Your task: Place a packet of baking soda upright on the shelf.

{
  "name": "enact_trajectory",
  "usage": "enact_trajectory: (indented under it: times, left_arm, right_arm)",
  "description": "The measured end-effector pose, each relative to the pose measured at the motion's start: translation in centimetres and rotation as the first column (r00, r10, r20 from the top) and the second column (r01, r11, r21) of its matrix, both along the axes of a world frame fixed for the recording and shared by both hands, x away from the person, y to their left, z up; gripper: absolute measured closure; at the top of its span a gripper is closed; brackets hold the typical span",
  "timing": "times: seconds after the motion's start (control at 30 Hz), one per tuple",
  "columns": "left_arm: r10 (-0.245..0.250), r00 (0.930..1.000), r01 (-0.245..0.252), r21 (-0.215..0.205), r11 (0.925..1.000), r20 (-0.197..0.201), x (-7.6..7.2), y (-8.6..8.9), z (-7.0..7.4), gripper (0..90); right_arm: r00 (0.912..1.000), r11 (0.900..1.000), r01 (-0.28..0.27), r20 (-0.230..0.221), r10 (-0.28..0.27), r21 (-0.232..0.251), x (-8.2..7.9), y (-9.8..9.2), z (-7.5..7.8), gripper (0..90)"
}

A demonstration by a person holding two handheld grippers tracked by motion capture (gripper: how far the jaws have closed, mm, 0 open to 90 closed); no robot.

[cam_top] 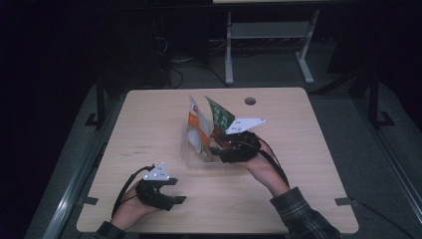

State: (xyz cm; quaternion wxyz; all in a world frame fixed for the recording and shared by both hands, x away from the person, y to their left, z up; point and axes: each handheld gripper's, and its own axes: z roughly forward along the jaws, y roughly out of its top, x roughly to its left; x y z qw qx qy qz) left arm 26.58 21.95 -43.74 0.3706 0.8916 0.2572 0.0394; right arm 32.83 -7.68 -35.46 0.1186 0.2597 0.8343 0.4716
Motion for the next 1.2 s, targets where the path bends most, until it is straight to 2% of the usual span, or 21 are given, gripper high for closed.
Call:
enact_trajectory:
  times: [0.17, 0.3, 0.47, 0.83, 1.1, 1.2]
  left_arm:
    - [0.003, 1.0, -0.003, -0.009, 1.0, -0.001, 0.0, 0.0, 0.0, 27.9]
    - [-0.012, 0.9999, 0.011, 0.006, 0.9999, 0.002, 0.0, -0.1, 0.0, 27.8]
    - [-0.014, 0.9999, 0.014, -0.012, 0.9998, 0.006, -0.1, -0.2, 0.0, 27.7]
    - [-0.044, 0.999, 0.044, -0.001, 0.999, -0.005, -0.2, -0.5, -0.2, 27.7]
    - [-0.097, 0.9951, 0.097, 0.007, 0.9953, -0.019, -0.5, -1.1, -0.7, 27.7]
    - [-0.11, 0.9939, 0.11, 0.02, 0.9937, -0.015, -0.6, -1.3, -0.8, 27.1]
  right_arm:
    - [1.0, 1.0, -0.005, -0.004, 0.005, -0.008, -0.9, -1.3, -0.3, 42.3]
    - [0.9998, 1.0, -0.011, -0.014, 0.01, -0.015, -1.7, -2.4, -0.9, 41.6]
    - [0.999, 0.999, -0.031, -0.032, 0.031, -0.025, -2.6, -3.5, -2.0, 40.5]
    - [0.9966, 0.994, -0.042, -0.074, 0.035, -0.1, -4.4, -5.4, -5.0, 39.9]
    - [0.9921, 0.978, -0.072, -0.116, 0.05, -0.196, -5.6, -6.6, -7.2, 39.8]
    - [0.9915, 0.974, -0.071, -0.122, 0.045, -0.215, -5.9, -7.0, -7.5, 39.8]
